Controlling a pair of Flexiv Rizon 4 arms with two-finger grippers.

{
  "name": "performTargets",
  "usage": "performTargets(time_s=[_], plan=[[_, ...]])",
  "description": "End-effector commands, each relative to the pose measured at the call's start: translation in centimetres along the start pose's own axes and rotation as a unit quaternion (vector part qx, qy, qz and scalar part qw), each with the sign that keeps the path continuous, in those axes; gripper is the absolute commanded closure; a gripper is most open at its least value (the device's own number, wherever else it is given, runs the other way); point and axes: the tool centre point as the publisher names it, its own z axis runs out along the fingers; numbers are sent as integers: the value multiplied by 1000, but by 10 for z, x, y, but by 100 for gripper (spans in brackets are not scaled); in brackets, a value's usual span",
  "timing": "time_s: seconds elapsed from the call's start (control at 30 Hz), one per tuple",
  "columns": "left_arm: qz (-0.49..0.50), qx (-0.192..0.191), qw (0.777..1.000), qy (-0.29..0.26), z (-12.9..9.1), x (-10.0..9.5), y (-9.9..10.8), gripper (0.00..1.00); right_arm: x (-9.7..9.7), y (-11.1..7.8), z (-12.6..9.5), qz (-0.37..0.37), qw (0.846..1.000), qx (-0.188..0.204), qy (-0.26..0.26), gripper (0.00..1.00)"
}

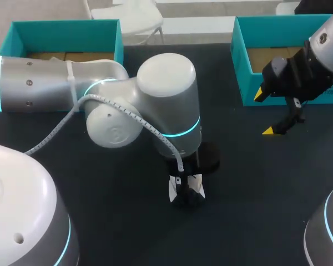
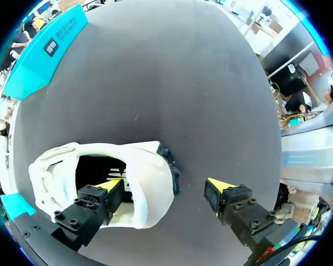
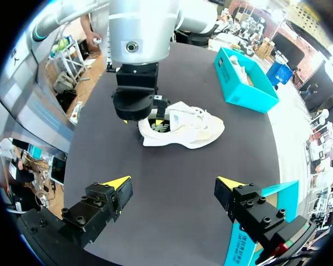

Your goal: Take the shoe out of the shoebox, open the shoe tongue, remove and reinsert the insole, then place the shoe into the shoebox

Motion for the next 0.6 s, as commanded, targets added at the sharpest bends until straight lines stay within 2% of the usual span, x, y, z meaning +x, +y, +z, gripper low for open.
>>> performTargets(time_s=[0.03, 0.13, 0.2, 0.27, 0.3, 0.33, 0.37, 0.4, 0.43, 0.6], plan=[[-5, 0, 1000, 1, 12, 0, 0, 28, 0, 0, 2, 0, 1000, 1, 0, 0], [-9, 0, 1000, -1, 21, -1, 1, 50, 0, 0, 2, 0, 1000, 1, 0, 0], [-8, -5, 1000, -2, 25, -1, 1, 59, 0, 0, 2, 0, 1000, 1, 0, 0], [-5, -7, 1000, 0, 28, 0, 1, 63, 0, 0, 2, 0, 1000, 1, 0, 0], [-3, -10, 1000, 2, 28, 0, 2, 70, 0, 0, 2, 0, 1000, 1, 0, 0], [4, -13, 1000, 6, 29, 1, 2, 73, 0, 0, 2, 0, 1000, 1, 0, 0], [10, -14, 1000, 10, 29, 2, 3, 81, 0, 0, 2, 0, 1000, 1, 0, 0], [14, -16, 1000, 12, 28, 3, 3, 94, 0, 0, 2, 0, 1000, 1, 0, 0], [26, -20, 999, 18, 27, 5, 5, 100, 0, 0, 2, 0, 1000, 1, 0, 0], [46, -20, 998, 39, 9, 6, 14, 100, 0, 0, 2, 0, 1000, 1, 0, 0]])
